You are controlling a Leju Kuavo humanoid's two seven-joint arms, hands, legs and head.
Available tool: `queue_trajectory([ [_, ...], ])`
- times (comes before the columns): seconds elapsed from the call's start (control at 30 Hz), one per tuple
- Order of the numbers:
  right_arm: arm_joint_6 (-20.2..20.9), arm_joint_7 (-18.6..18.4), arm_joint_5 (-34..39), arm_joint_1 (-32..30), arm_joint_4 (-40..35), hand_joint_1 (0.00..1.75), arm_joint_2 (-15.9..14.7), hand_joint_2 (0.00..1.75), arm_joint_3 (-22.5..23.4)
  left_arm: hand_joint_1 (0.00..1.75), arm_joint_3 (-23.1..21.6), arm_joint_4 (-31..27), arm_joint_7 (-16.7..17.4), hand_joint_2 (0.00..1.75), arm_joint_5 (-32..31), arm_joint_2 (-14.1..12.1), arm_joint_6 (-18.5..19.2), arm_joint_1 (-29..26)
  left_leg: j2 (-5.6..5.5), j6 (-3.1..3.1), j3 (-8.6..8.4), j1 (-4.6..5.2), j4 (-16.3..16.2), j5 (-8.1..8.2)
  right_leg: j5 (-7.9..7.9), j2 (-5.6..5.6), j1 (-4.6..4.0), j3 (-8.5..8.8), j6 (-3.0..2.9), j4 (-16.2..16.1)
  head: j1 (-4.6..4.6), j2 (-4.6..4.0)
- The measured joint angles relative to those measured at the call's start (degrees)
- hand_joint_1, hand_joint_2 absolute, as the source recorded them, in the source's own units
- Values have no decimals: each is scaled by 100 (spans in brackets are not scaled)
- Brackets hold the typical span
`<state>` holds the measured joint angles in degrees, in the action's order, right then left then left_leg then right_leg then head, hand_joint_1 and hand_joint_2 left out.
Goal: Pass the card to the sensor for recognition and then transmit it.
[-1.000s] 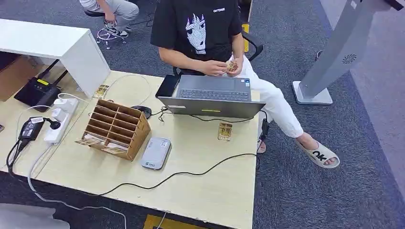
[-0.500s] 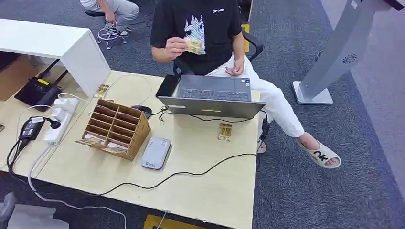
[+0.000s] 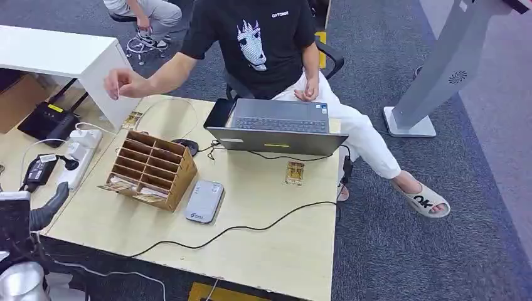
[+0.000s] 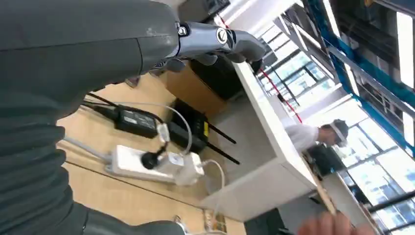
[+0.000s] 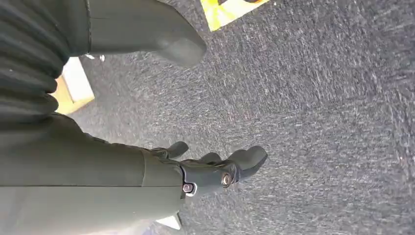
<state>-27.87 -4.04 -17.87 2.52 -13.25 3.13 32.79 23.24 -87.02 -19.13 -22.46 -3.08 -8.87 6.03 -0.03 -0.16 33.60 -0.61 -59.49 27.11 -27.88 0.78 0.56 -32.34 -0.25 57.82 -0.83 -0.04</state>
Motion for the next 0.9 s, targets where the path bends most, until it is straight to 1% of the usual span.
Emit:
queue_trajectory([
  [0.13,143,-111,-226,16,13,0,0,175,-2,0,-458,180,315,175,-252,-229,24,414,0,0,2,-1,-3,0,0,0,0,-1,0,0,2,0],
  [0.3,296,-247,-508,36,28,0,4,175,-2,0,-900,635,654,175,-619,-378,-44,969,-1,3,2,-1,-4,-4,3,-1,0,0,-2,1,2,0],
  [0.5,505,-317,-877,58,44,0,4,175,-33,0,-1422,1141,956,175,-1179,-380,-232,1483,-3,4,9,0,-7,-11,9,-2,0,-1,0,1,0,0],
  [0.6,569,-313,-971,58,48,0,4,175,-55,0,-1574,1287,1015,175,-1310,-373,-254,1623,-3,4,10,0,-8,-11,9,-1,0,-4,1,1,2,0],
  [0.73,606,-219,-1037,63,50,0,4,175,-72,0,-1778,1377,1050,175,-1382,-345,-221,1764,-3,4,13,-1,-9,-11,9,-3,0,-6,1,1,2,0],
  [0.77,621,-195,-1041,67,50,0,4,175,-76,23,-1830,1397,1054,175,-1388,-336,-188,1794,-4,4,13,-1,-9,-11,9,-3,0,-6,1,1,2,0],
  [0.8,623,-190,-1048,71,50,0,4,175,-83,175,-1861,1412,1061,175,-1388,-323,-179,1827,-3,4,13,-1,-9,-11,9,-2,0,-7,1,1,2,0],
  [0.9,643,-179,-1083,74,52,0,4,175,-90,175,-1990,1452,1065,175,-1347,-301,-116,1891,-3,4,13,-1,-9,-11,9,-2,0,-6,1,1,2,0],
])
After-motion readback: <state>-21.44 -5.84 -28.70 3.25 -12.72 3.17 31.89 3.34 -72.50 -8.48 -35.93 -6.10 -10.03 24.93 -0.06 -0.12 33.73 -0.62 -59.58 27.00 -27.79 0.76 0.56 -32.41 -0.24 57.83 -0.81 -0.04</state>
